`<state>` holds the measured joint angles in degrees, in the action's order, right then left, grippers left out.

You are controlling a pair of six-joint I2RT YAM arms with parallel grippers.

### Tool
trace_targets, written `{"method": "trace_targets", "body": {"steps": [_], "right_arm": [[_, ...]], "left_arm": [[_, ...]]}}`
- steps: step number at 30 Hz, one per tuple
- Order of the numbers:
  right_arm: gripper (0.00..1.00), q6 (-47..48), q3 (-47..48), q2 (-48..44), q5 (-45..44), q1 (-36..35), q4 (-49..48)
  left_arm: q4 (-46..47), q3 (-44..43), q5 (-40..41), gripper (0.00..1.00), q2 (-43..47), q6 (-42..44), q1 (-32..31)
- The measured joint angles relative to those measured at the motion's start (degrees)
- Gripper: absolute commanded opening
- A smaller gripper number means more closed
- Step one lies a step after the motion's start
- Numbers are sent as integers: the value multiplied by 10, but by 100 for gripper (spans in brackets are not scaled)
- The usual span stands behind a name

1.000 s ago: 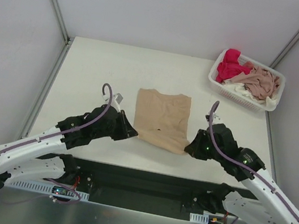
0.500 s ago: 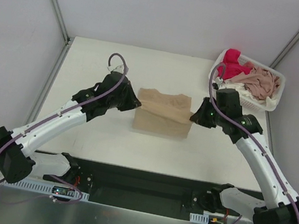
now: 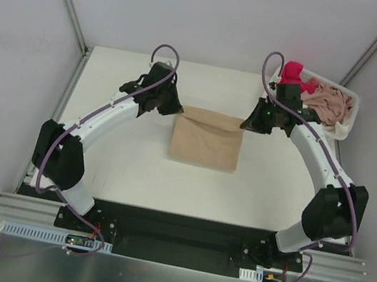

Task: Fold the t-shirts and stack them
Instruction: Fold the long partially folded tshirt into a neat square

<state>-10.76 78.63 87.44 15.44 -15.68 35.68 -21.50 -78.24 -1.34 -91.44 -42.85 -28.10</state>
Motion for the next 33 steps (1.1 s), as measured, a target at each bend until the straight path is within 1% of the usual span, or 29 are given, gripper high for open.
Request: {"method": "trace_targets", "body": {"steps": [8, 15, 17, 19, 20, 21, 22, 23, 24, 25, 26, 27, 28, 30, 31, 33], "right_arm": [[2, 3, 67, 136, 36, 25, -24], [11, 1, 108, 233, 59, 37, -38], [11, -2, 117, 252, 62, 38, -41], [18, -5, 125, 267, 63, 39, -45], [19, -7, 130, 276, 62, 39, -47], [21, -10, 133, 281, 62, 40, -50], [23, -11, 137, 286, 62, 41, -51], [35, -12, 141, 290, 61, 42, -52], [44, -12, 145, 293, 60, 43, -53], [52, -13, 149, 294, 59, 44, -52], [73, -14, 151, 294, 59, 46, -53], [84, -12, 156, 294, 59, 47, -52], [97, -7, 161, 293, 59, 48, -53], [97, -8, 162, 287, 61, 49, -56], [97, -7, 160, 280, 61, 49, -55], [97, -6, 138, 253, 64, 49, -67]], "left_arm": [[0, -66, -27, 0, -105, 14, 34], [0, -99, -46, 0, -189, 19, 52], [0, -110, -49, 0, -207, 19, 55], [-2, -122, -53, 7, -224, 20, 58], [-2, -129, -55, 11, -231, 21, 59], [-2, -133, -57, 18, -237, 22, 60], [-3, -138, -57, 31, -243, 23, 61], [-3, -142, -57, 39, -247, 25, 62], [-3, -145, -57, 46, -249, 30, 63], [-4, -146, -57, 61, -250, 33, 65], [-5, -148, -57, 69, -250, 35, 65], [-5, -149, -57, 75, -249, 38, 66], [-3, -150, -57, 87, -248, 38, 68], [-5, -150, -57, 97, -243, 39, 68], [-6, -149, -57, 99, -238, 38, 68], [-7, -141, -57, 99, -219, 37, 68]]}}
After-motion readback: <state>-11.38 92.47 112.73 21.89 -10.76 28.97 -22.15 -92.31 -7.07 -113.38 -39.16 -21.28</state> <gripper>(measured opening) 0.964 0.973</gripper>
